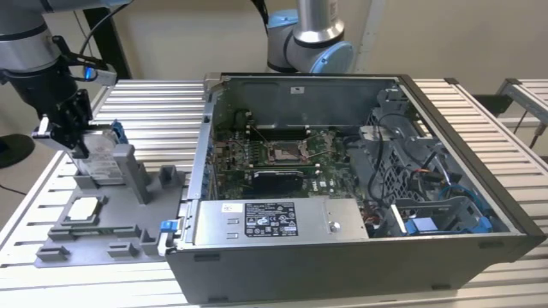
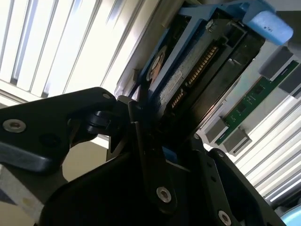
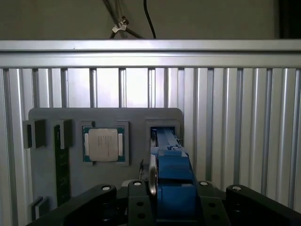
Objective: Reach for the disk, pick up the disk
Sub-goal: 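Pick up the disk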
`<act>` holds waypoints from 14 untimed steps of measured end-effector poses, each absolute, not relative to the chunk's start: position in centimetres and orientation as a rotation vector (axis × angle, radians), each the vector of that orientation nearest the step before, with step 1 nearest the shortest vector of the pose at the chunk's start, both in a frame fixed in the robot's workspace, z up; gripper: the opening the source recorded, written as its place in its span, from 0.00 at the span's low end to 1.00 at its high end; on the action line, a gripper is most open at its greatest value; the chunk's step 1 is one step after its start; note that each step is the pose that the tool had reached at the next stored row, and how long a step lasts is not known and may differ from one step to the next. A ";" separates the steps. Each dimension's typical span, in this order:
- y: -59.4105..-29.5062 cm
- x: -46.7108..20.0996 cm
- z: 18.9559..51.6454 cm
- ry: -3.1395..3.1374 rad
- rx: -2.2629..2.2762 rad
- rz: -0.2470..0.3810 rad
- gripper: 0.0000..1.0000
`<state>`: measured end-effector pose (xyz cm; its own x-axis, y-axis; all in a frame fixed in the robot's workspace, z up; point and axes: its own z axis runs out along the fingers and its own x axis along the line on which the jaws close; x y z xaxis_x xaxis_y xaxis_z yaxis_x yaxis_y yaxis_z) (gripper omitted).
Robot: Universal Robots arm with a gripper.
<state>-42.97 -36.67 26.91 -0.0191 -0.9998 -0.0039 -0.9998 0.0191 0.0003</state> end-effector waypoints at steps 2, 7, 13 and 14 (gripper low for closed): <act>-36.7 -43.0 26.9 2.241 -2.198 0.005 0.00; -36.7 -43.0 26.9 2.241 -2.198 0.005 0.00; -36.8 -43.0 27.0 2.241 -2.198 0.005 0.00; -36.8 -43.0 27.1 2.241 -2.198 0.004 0.00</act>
